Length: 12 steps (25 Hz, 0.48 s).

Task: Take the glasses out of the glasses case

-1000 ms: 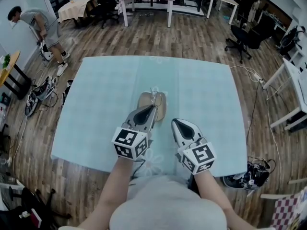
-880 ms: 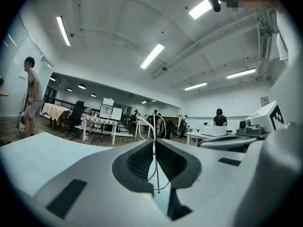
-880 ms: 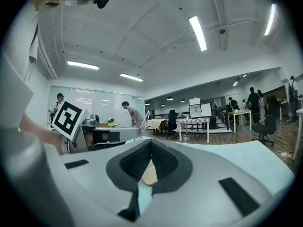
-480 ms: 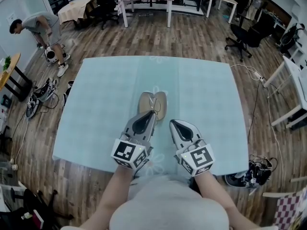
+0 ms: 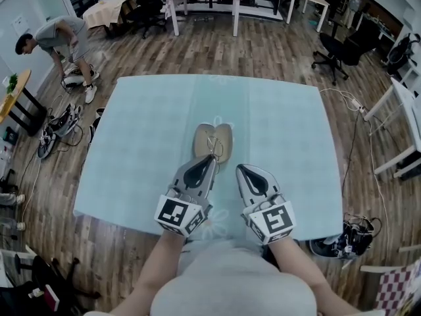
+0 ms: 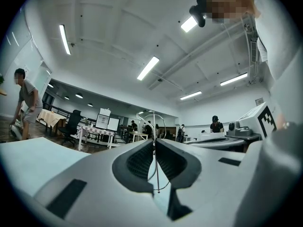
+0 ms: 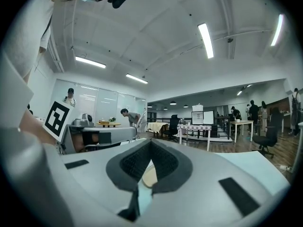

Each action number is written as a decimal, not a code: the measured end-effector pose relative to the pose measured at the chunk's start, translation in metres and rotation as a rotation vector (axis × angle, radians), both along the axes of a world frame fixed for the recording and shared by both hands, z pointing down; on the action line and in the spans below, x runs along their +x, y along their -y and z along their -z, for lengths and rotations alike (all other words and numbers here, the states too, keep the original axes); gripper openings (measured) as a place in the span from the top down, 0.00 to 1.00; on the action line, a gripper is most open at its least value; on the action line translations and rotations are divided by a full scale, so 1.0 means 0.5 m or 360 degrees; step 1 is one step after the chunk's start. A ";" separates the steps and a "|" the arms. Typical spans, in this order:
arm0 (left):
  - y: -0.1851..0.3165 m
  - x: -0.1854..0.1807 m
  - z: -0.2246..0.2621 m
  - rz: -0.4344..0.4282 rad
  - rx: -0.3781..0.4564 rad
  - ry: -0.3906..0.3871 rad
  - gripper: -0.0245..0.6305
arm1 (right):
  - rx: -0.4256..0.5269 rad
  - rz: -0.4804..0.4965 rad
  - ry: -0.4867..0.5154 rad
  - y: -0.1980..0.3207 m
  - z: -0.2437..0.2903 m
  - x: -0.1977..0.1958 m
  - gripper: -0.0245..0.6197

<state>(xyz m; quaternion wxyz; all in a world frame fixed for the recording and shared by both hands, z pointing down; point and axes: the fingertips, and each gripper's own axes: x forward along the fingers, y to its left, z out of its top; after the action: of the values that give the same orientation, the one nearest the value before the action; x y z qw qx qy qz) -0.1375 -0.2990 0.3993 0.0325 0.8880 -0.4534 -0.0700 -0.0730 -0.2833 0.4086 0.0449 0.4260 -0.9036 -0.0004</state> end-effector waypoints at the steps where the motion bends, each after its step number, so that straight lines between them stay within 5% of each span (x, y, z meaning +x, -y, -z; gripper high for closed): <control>1: -0.001 -0.001 0.000 0.0001 0.0000 -0.0001 0.92 | 0.0004 -0.0004 0.0003 -0.001 0.002 0.000 0.95; 12: -0.005 0.001 0.000 -0.0016 0.0005 0.0026 0.92 | 0.0012 -0.0025 0.0020 -0.002 0.007 -0.003 0.95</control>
<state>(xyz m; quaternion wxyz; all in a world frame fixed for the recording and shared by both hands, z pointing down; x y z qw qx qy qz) -0.1372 -0.2964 0.3995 0.0278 0.8909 -0.4490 -0.0632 -0.0747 -0.2822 0.4051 0.0376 0.4332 -0.9005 -0.0008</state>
